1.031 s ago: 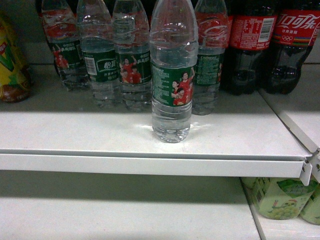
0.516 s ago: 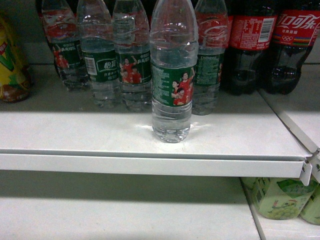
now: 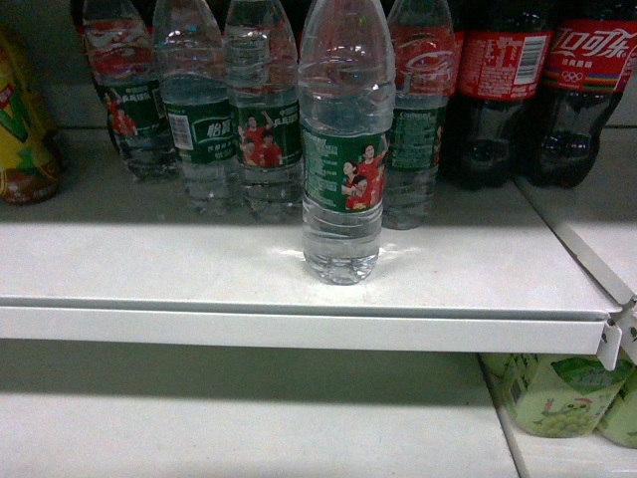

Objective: Move water from second to third shelf

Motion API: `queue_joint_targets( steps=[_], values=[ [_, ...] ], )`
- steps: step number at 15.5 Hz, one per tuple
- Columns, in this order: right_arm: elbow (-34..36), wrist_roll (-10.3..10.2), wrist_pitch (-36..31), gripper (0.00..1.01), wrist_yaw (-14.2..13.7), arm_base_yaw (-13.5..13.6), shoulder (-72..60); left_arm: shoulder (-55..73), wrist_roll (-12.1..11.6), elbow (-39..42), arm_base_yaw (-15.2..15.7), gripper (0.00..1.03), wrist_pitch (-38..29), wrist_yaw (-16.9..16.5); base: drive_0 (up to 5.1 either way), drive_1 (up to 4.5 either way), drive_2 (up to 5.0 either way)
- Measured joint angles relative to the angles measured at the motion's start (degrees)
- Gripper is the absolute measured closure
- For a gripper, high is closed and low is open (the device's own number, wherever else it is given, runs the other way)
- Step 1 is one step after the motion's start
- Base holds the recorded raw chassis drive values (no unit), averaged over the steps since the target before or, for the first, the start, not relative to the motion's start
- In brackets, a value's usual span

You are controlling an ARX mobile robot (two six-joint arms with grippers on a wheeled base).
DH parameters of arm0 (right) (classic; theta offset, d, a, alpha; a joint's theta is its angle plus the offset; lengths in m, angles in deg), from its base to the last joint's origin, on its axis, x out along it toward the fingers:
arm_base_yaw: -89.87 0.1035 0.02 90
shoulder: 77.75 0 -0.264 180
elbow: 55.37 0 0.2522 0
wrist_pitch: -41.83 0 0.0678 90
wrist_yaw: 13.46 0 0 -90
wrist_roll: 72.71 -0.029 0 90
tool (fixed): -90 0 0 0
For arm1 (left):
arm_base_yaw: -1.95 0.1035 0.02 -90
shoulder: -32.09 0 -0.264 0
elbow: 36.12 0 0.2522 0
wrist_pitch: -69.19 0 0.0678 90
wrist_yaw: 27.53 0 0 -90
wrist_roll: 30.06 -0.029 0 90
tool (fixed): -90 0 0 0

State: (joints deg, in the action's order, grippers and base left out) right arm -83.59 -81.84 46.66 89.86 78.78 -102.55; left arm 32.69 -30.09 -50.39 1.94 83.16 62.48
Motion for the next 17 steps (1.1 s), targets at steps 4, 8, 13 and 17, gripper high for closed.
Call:
queue_joint_targets(
  steps=[4, 8, 13, 17],
  values=[
    [0.00, 0.66, -6.51, 0.03, -6.32, 11.26, -6.45, 0.00, 0.00, 0.00, 0.00, 0.05, -0.02, 0.00, 0.0, 0.00, 0.0],
    [-0.04, 0.74, -11.02, 0.03, -9.42, 17.00, -12.46, 0.00, 0.00, 0.00, 0.00, 0.05, -0.02, 0.00, 0.0, 0.00, 0.0],
    [-0.61, 0.81, -16.24, 0.03, -12.35, 23.61, -20.57, 0.00, 0.00, 0.00, 0.00, 0.05, -0.02, 0.00, 0.0, 0.00, 0.0],
    [-4.72, 1.92, -26.36, 0.03, -16.61, 34.62, -38.53, 0.00, 0.00, 0.00, 0.00, 0.05, -0.02, 0.00, 0.0, 0.00, 0.0]
  ],
)
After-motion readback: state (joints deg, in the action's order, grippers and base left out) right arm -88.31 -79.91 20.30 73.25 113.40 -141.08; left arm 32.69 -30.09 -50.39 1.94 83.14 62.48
